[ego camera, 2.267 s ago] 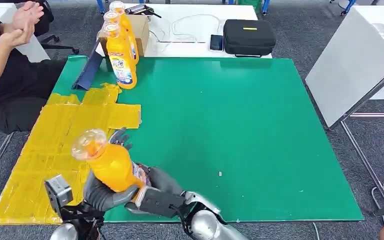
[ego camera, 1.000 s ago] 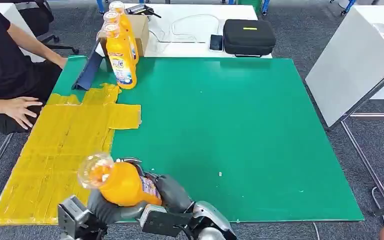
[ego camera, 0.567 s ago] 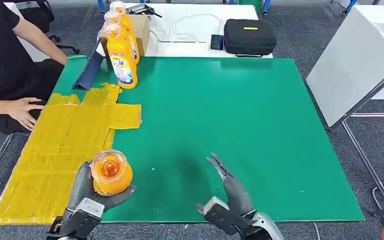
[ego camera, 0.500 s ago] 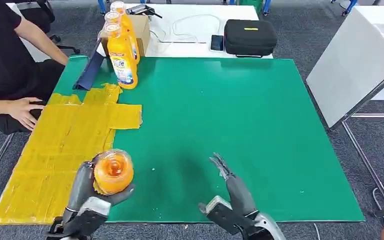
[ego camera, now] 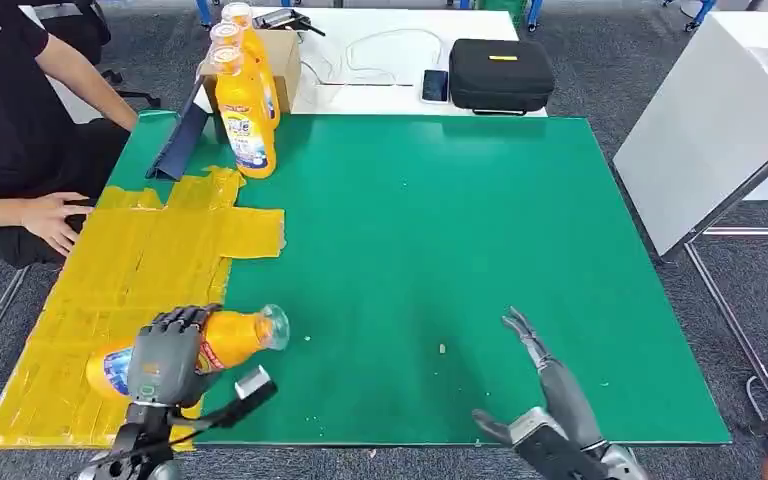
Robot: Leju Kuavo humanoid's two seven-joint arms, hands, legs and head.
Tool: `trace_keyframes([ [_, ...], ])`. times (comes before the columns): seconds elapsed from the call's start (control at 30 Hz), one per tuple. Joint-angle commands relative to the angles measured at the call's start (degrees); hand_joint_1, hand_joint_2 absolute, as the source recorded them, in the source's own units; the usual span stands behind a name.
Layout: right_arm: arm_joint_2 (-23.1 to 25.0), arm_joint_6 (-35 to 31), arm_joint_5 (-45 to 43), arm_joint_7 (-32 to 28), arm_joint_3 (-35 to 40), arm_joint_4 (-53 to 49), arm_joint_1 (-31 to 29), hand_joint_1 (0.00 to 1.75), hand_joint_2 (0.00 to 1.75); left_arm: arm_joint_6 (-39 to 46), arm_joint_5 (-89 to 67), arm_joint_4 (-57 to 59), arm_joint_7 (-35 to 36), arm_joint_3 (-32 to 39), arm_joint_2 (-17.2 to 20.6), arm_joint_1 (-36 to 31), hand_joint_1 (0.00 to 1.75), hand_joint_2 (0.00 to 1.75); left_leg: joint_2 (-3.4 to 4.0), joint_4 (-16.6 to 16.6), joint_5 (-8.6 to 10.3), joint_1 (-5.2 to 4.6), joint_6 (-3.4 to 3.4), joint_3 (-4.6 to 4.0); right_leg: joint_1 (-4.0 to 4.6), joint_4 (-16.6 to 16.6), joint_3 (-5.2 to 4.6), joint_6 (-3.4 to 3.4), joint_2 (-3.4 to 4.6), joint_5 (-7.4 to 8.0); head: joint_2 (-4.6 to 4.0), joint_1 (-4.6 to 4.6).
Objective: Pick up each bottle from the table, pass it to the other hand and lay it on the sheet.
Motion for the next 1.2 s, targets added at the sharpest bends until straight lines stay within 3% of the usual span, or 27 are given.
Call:
trace_keyframes([
  [0.03, -1.81, 2.17, -0.44, -0.50, -1.06, 2.42, -4.23, 0.00, 1.75, -1.34, -0.50, 25.97, -4.48, -7.43, 3.32, -11.70, 1.75, 1.75, -0.13, -0.13, 0.01, -0.03, -0.10, 0.29, -0.05, -0.08, 0.27, -0.05, 0.00, -0.01, 0.02, -0.07],
  [0.07, -1.72, 2.25, -0.43, -0.52, -0.85, 2.83, -4.63, 0.00, 1.75, -0.86, -0.50, 26.72, -5.17, -6.84, 3.50, -11.97, 1.75, 1.75, -0.11, -0.08, 0.03, 0.00, -0.04, 0.23, -0.01, -0.07, 0.26, -0.03, 0.00, -0.01, 0.00, -0.02],
  [0.13, -1.99, 2.57, -0.40, -0.57, 0.00, 3.95, -5.77, 0.00, 1.75, -3.56, -0.50, 30.75, 5.72, -19.55, 9.82, -16.12, 1.75, 1.75, -0.07, -0.08, -0.01, 0.00, -0.06, 0.32, -0.02, -0.07, 0.36, -0.05, 0.09, -0.03, 0.00, 0.00],
  [0.2, -1.99, 2.65, -0.40, -0.57, 0.26, 4.55, -6.32, 0.00, 1.75, -2.19, -0.50, 32.97, 4.65, -17.83, 8.93, -16.21, 1.66, 1.75, -0.08, -0.09, -0.02, 0.01, -0.11, 0.39, -0.02, -0.04, 0.47, -0.08, 0.07, -0.05, 0.00, 0.00],
  [0.23, -2.08, 2.70, -0.40, -0.57, 0.34, 4.85, -6.55, 0.00, 1.75, -0.38, -0.50, 34.13, 3.17, -14.78, 7.35, -15.76, 0.00, 0.00, -0.06, -0.12, 0.04, -0.06, -0.05, 0.31, -0.07, -0.07, 0.40, -0.05, 0.03, -0.01, 0.00, -0.02],
  [0.43, -1.79, 2.88, -0.42, -0.51, 0.45, 5.13, -6.28, 0.00, 1.75, 0.25, -0.50, 31.74, 9.38, -19.79, 10.41, -15.93, 0.00, 0.00, -0.06, -0.08, -0.08, -0.01, -0.18, 0.72, -0.03, -0.02, 0.72, -0.09, 0.18, -0.10, 0.00, 0.00],
  [0.47, -1.56, 2.93, -0.43, -0.51, 0.51, 5.18, -6.15, 0.00, 1.75, 0.20, -0.50, 30.58, 10.05, -18.59, 9.93, -15.33, 0.00, 0.00, -0.09, -0.07, -0.05, -0.02, -0.10, 0.64, -0.01, -0.02, 0.67, -0.06, 0.14, -0.09, 0.00, -0.02],
  [0.53, -0.36, 3.36, -1.39, -2.32, 1.04, 5.11, -5.45, 0.00, 1.75, 2.58, -0.50, 25.31, 3.50, -10.12, 6.39, -12.24, 0.00, 0.00, -0.08, -0.08, -0.08, 0.00, -0.13, 0.73, 0.00, -0.03, 0.76, -0.12, 0.16, -0.15, 0.00, -0.04],
  [0.57, 0.32, 3.15, -0.79, -2.32, 1.35, 5.29, -4.92, 0.00, 0.00, 2.27, -0.29, 22.41, -0.86, -4.61, 3.10, -10.61, 0.00, 0.00, -0.06, -0.07, -0.12, 0.00, -0.20, 0.83, -0.02, -0.02, 0.81, -0.16, 0.25, -0.16, 0.00, -0.02],
  [0.67, 2.80, 2.58, -1.65, -3.07, 2.65, 6.54, -5.00, 0.00, 0.00, -0.16, 2.41, 13.95, -10.06, 0.58, -0.83, -7.95, 0.00, 0.00, -0.12, -0.03, -0.14, 0.01, -0.15, 0.77, -0.01, -0.02, 0.81, -0.11, 0.17, -0.19, 0.00, -0.04],
  [0.87, 5.71, 1.02, -1.91, -5.33, 3.41, 6.66, -5.80, 0.00, 0.00, 1.46, 9.29, 8.97, -17.30, 2.72, -3.69, -7.30, 0.00, 0.00, -0.18, 0.05, -0.16, 0.01, -0.17, 0.57, -0.03, 0.04, 0.60, -0.07, 0.13, -0.18, 0.00, -0.02],
  [1.2, 6.27, 0.89, -1.58, -5.39, 3.88, 6.18, -5.57, 0.00, 0.00, 0.73, 9.28, 6.95, -17.73, 2.93, -3.98, -6.61, 0.00, 0.00, -0.09, 0.02, -0.11, 0.03, -0.13, 0.46, 0.01, 0.02, 1.02, -0.04, 0.16, -0.11, 0.00, -0.02],
])
